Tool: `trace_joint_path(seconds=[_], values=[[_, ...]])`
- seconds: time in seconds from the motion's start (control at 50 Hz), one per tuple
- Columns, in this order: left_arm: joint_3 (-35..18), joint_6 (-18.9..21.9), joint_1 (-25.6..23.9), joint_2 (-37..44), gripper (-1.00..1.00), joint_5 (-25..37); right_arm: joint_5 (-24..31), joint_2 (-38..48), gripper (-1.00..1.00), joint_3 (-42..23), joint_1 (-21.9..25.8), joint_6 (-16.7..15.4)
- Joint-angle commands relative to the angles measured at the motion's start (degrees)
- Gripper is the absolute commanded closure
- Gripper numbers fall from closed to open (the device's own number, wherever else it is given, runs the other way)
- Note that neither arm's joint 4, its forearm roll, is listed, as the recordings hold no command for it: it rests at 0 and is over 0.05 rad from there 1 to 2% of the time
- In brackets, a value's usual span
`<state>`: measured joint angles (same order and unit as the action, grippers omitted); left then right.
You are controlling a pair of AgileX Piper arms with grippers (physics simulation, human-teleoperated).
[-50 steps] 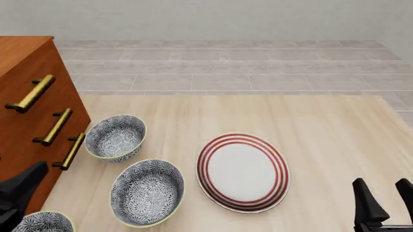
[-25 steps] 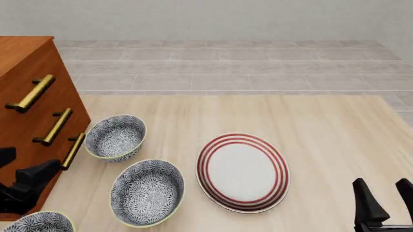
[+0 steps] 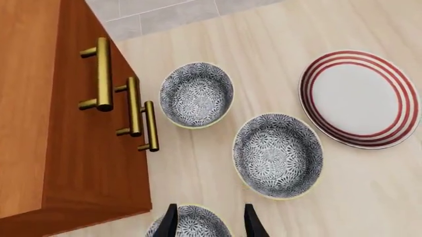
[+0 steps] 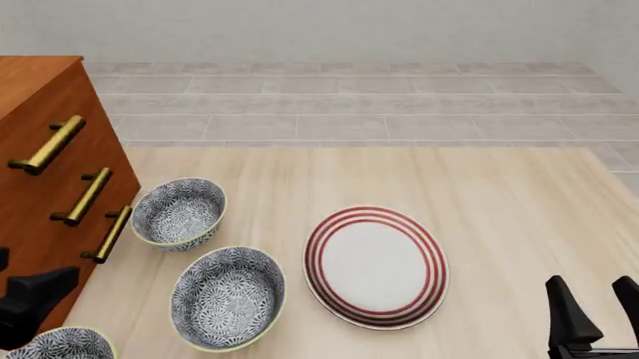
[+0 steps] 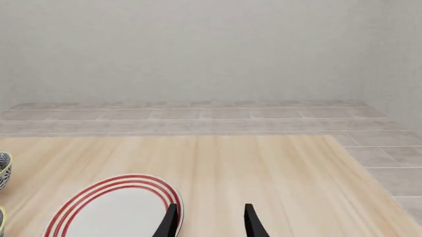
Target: Put the bowl at the front on the plate.
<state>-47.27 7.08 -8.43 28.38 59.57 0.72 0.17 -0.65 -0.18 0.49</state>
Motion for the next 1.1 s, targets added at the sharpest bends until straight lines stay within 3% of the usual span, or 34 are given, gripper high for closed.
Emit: trace_joint_path(seconds=[0.02,0.3,0.48,1.1], values=[[-1.58,-0.47,0.04,-0.39,-1.00,4.24,0.00,0.00,-1.00,0.00,0.01,0.01],[3.73,-2.72,-1.86,-1.46,-1.00,4.55,0.01,0.00,-1.00,0.00,-0.01,0.01],[9.50,-4.52,-3.15,-0.89,-1.00,0.91,0.01,0.00,-1.00,0.00,0.00,0.01],[19.73,-10.49,-4.99,-2.02,-1.00,-3.92,0.00,0.00,-1.00,0.00,-0.01,-0.01]])
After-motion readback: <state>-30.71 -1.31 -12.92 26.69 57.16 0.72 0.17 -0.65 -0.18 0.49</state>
